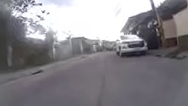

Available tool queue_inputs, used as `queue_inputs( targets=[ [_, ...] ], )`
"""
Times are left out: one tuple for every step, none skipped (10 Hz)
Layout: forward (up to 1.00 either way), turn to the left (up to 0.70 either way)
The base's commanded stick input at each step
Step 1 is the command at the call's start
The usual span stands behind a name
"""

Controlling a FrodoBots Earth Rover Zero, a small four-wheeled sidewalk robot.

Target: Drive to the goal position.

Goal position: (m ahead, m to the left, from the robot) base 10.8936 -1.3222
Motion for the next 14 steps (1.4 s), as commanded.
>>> queue_inputs(
  targets=[
    [0.85, 0.0],
    [0.85, 0.0],
    [0.85, 0.0],
    [0.85, 0.0],
    [0.85, 0.0],
    [0.85, 0.0],
    [0.85, 0.0],
    [0.85, -0.07],
    [0.88, -0.29],
    [1.0, -0.4],
    [1.0, -0.24],
    [1.0, 0.0],
    [1.0, 0.0],
    [1.0, 0.0]
  ],
)
